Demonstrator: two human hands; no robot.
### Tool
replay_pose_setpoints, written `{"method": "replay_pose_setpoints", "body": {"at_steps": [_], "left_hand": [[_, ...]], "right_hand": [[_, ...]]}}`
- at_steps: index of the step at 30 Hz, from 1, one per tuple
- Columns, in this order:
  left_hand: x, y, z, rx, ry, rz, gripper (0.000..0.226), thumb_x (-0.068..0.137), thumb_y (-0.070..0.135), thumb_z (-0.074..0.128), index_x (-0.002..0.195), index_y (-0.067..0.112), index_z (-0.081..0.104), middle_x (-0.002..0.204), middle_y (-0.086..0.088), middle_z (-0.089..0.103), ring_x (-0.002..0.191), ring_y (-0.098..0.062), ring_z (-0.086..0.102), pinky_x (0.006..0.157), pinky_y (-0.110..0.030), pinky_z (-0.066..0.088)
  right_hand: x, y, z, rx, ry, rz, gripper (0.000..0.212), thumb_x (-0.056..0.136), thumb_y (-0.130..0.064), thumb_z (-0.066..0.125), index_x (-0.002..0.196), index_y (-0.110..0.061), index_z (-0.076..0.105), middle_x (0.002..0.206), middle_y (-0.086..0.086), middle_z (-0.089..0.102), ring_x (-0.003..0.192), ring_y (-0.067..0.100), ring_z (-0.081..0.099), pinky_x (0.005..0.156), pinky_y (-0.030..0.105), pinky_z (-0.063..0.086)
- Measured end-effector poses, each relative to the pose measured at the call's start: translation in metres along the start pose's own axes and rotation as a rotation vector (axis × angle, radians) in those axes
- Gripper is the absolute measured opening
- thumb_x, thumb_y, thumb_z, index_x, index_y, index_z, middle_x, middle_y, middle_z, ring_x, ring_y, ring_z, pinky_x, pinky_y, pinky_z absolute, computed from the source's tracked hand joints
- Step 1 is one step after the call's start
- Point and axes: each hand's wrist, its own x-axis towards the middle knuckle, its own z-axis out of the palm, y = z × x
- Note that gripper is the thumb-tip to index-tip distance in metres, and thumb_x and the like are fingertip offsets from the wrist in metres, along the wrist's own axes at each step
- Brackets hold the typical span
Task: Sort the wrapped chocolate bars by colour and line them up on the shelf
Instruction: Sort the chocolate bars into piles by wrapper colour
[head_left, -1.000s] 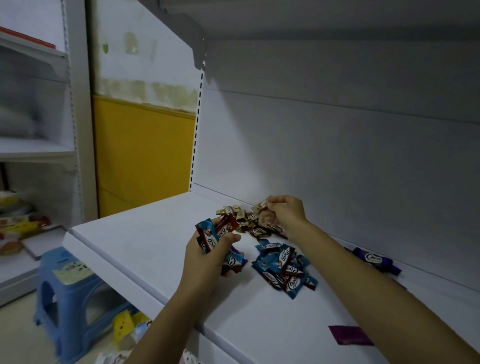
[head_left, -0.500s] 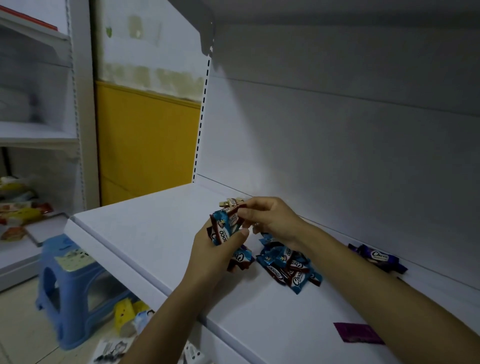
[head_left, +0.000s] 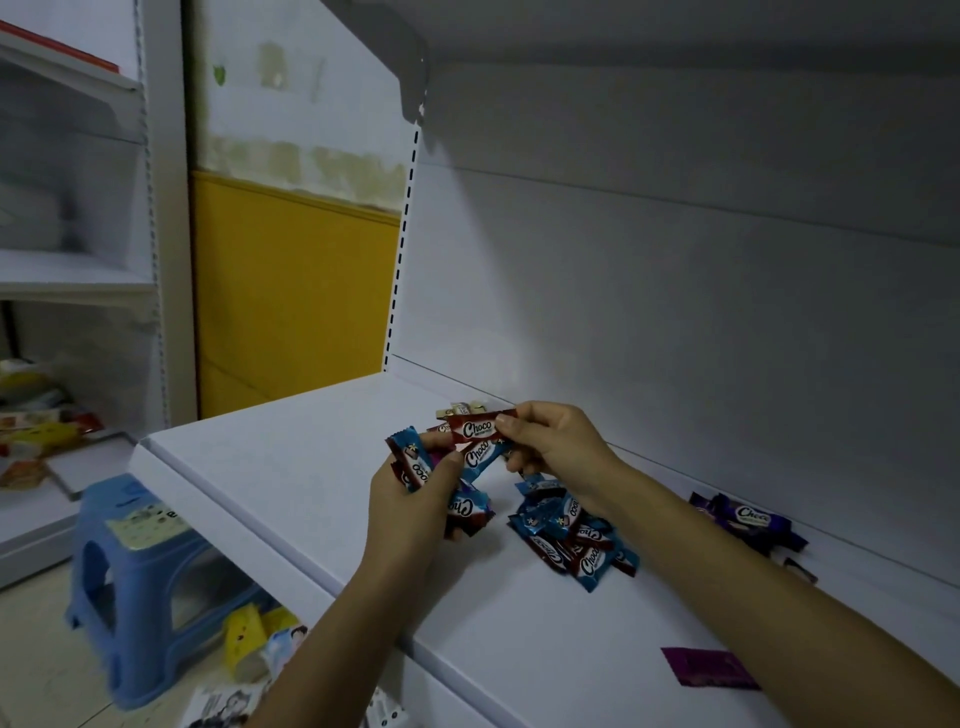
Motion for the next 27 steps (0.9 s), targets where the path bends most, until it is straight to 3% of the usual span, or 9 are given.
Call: {"method": "replay_pose_setpoints", "body": {"at_steps": [6, 9, 11, 15, 18, 21, 24, 27], "left_hand": [[-0.005, 0.002, -0.001, 0.042, -0.064, 0.023, 0.024, 0.088, 0.011, 0.065, 0.110, 0.019, 0.060, 0.095, -0.010, 0.070, 0.066, -0.017, 0.072, 0.045, -0.019, 0.049], [-0.006, 0.003, -0.002, -0.061, 0.076, 0.052, 0.021, 0.090, 0.004, 0.060, 0.098, 0.023, 0.060, 0.090, -0.008, 0.067, 0.057, -0.012, 0.069, 0.043, -0.018, 0.050], [-0.004, 0.004, -0.006, -0.156, 0.205, 0.044, 0.020, 0.091, 0.005, 0.059, 0.100, 0.023, 0.061, 0.091, -0.006, 0.066, 0.054, -0.010, 0.068, 0.043, -0.017, 0.049], [0.000, 0.003, -0.011, -0.260, 0.325, 0.018, 0.026, 0.092, 0.005, 0.059, 0.114, 0.018, 0.061, 0.094, -0.002, 0.064, 0.052, -0.003, 0.066, 0.041, -0.015, 0.048], [-0.001, 0.004, -0.009, -0.255, 0.310, 0.007, 0.025, 0.091, 0.006, 0.060, 0.112, 0.021, 0.062, 0.092, 0.000, 0.065, 0.057, -0.008, 0.068, 0.042, -0.015, 0.048], [-0.003, 0.004, -0.008, -0.203, 0.253, 0.028, 0.022, 0.091, 0.005, 0.060, 0.102, 0.024, 0.063, 0.089, -0.002, 0.068, 0.059, -0.011, 0.068, 0.042, -0.017, 0.049], [-0.006, 0.004, -0.007, -0.152, 0.199, 0.058, 0.022, 0.092, 0.006, 0.059, 0.096, 0.027, 0.060, 0.087, -0.003, 0.067, 0.055, -0.008, 0.068, 0.042, -0.017, 0.048], [-0.005, 0.003, -0.005, -0.093, 0.169, 0.079, 0.021, 0.092, 0.008, 0.060, 0.095, 0.029, 0.058, 0.089, -0.002, 0.067, 0.061, -0.011, 0.070, 0.045, -0.017, 0.050]], "right_hand": [[-0.011, 0.000, 0.004, -0.028, 0.064, 0.002, 0.008, 0.091, -0.017, 0.062, 0.088, -0.010, 0.064, 0.073, 0.002, 0.070, 0.051, 0.007, 0.061, 0.049, 0.018, 0.046], [-0.016, -0.004, 0.000, 0.044, 0.141, -0.019, 0.005, 0.092, -0.012, 0.060, 0.088, -0.010, 0.062, 0.068, -0.001, 0.071, 0.052, 0.006, 0.061, 0.049, 0.019, 0.047], [-0.019, -0.007, -0.007, 0.044, 0.187, -0.004, 0.005, 0.091, -0.010, 0.060, 0.092, -0.007, 0.064, 0.070, 0.001, 0.070, 0.053, 0.007, 0.062, 0.047, 0.017, 0.047], [-0.027, -0.002, -0.013, -0.074, 0.112, 0.067, 0.007, 0.091, -0.009, 0.060, 0.092, -0.013, 0.066, 0.077, 0.001, 0.070, 0.055, 0.007, 0.065, 0.047, 0.013, 0.046], [-0.024, 0.003, 0.000, -0.135, 0.072, 0.053, 0.010, 0.089, -0.009, 0.062, 0.087, -0.019, 0.063, 0.078, -0.001, 0.068, 0.052, 0.006, 0.064, 0.044, 0.014, 0.043], [-0.015, 0.006, 0.020, -0.163, 0.044, 0.034, 0.007, 0.089, -0.010, 0.063, 0.093, -0.014, 0.064, 0.082, 0.003, 0.069, 0.049, 0.007, 0.063, 0.043, 0.016, 0.045], [-0.008, 0.009, 0.033, -0.382, 0.080, -0.042, 0.016, 0.091, -0.023, 0.060, 0.104, -0.015, 0.065, 0.087, 0.002, 0.068, 0.069, 0.014, 0.065, 0.063, 0.028, 0.053], [-0.008, 0.001, 0.036, -0.396, 0.158, -0.138, 0.045, 0.094, -0.049, 0.047, 0.091, -0.009, 0.069, 0.066, 0.001, 0.055, 0.061, 0.012, 0.049, 0.064, 0.030, 0.042]]}}
